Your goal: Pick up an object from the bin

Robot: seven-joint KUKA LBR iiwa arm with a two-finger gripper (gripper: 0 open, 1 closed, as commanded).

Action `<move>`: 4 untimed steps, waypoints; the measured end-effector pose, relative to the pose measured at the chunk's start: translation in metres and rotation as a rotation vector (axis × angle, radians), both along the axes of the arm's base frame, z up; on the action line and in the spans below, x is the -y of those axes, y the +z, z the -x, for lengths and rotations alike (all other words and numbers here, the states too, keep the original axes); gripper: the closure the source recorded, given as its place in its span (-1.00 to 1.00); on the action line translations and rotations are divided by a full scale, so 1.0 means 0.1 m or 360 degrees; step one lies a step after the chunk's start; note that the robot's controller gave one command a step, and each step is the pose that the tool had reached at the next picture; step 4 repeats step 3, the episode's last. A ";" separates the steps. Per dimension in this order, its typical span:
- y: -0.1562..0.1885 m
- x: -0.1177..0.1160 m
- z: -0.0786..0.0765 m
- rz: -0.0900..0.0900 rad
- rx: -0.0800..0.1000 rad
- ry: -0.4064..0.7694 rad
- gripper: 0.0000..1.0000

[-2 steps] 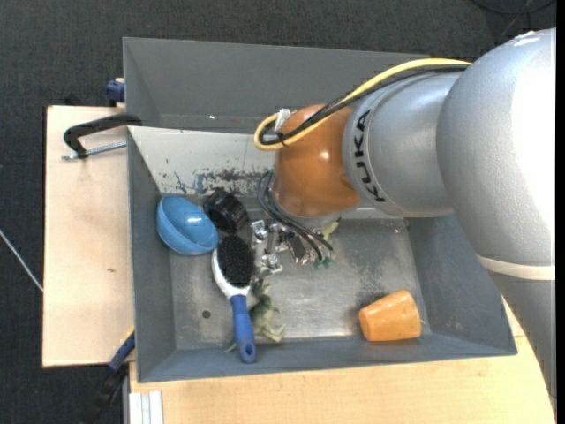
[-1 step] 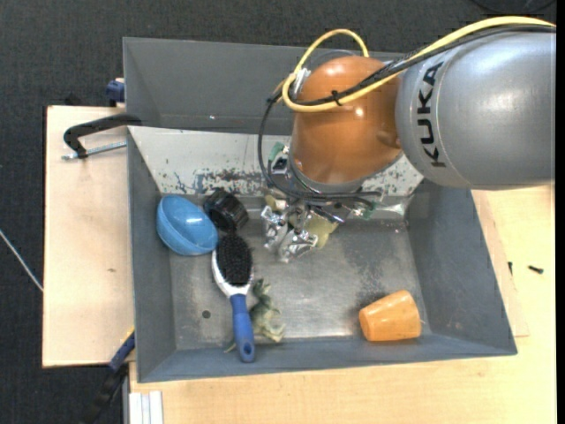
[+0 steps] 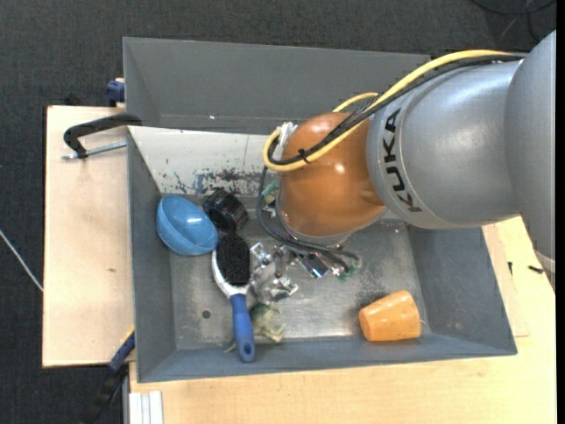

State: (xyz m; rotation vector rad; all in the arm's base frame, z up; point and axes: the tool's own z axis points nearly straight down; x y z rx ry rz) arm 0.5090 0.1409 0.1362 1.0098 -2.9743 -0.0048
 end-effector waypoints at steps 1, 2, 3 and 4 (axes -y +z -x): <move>0.01 0.01 -0.01 0.0002 0.0004 0.0000 -1.00; -0.28 -0.24 -0.16 -0.0016 0.0043 0.0027 -1.00; -0.54 -0.72 -0.28 -0.0004 0.0012 0.0337 -1.00; -0.54 -0.72 -0.28 -0.0004 0.0012 0.0337 -1.00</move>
Offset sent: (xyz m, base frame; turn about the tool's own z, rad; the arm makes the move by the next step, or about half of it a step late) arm 0.0000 0.0000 0.0000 0.0000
